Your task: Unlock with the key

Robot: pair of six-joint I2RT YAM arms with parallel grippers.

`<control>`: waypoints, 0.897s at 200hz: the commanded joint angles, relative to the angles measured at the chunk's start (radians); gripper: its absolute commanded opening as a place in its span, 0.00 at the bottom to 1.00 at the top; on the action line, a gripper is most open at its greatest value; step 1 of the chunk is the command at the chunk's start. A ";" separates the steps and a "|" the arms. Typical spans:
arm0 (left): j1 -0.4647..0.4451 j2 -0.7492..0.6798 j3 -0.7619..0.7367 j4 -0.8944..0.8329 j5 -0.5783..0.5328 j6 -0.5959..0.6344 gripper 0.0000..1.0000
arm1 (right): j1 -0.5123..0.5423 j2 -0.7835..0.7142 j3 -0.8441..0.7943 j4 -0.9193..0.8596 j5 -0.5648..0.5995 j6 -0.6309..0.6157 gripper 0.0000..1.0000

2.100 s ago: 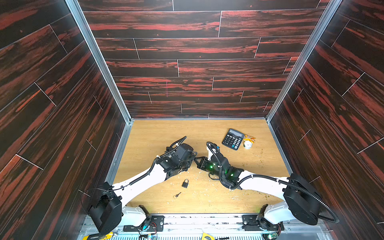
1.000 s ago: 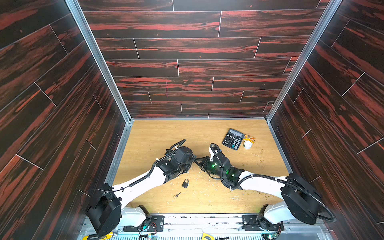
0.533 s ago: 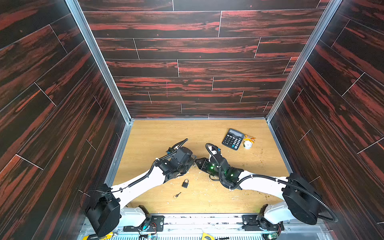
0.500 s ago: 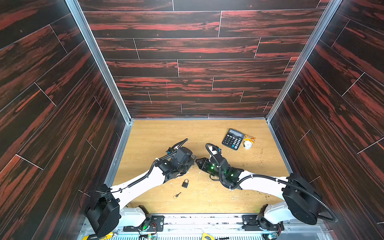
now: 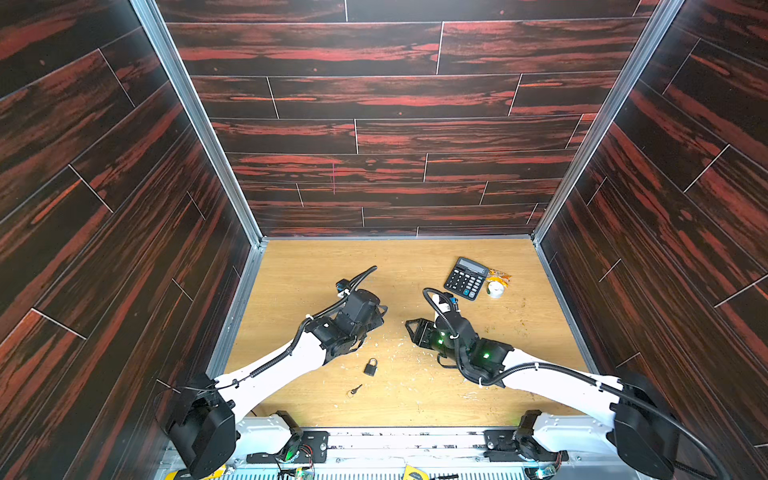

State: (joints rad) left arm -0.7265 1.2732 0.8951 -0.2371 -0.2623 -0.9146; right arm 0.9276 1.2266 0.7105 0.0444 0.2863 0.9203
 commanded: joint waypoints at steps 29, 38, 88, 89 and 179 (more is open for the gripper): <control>0.002 -0.043 -0.080 0.182 0.103 0.536 0.00 | -0.034 -0.062 0.106 -0.234 -0.082 -0.183 0.57; 0.003 -0.046 -0.103 0.215 0.119 0.588 0.00 | -0.041 -0.069 0.123 -0.262 -0.096 -0.206 0.59; 0.002 -0.113 -0.279 0.470 0.195 0.767 0.00 | -0.075 -0.067 0.250 -0.423 -0.211 -0.331 0.64; 0.003 -0.114 -0.281 0.475 0.197 0.770 0.00 | -0.075 -0.067 0.250 -0.423 -0.211 -0.331 0.64; 0.003 -0.179 -0.343 0.561 0.295 0.896 0.00 | -0.076 0.136 0.509 -0.607 -0.322 -0.472 0.68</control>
State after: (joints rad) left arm -0.7265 1.1248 0.5571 0.2741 -0.0029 -0.0803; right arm 0.8524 1.2926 1.1549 -0.4610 -0.0181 0.5083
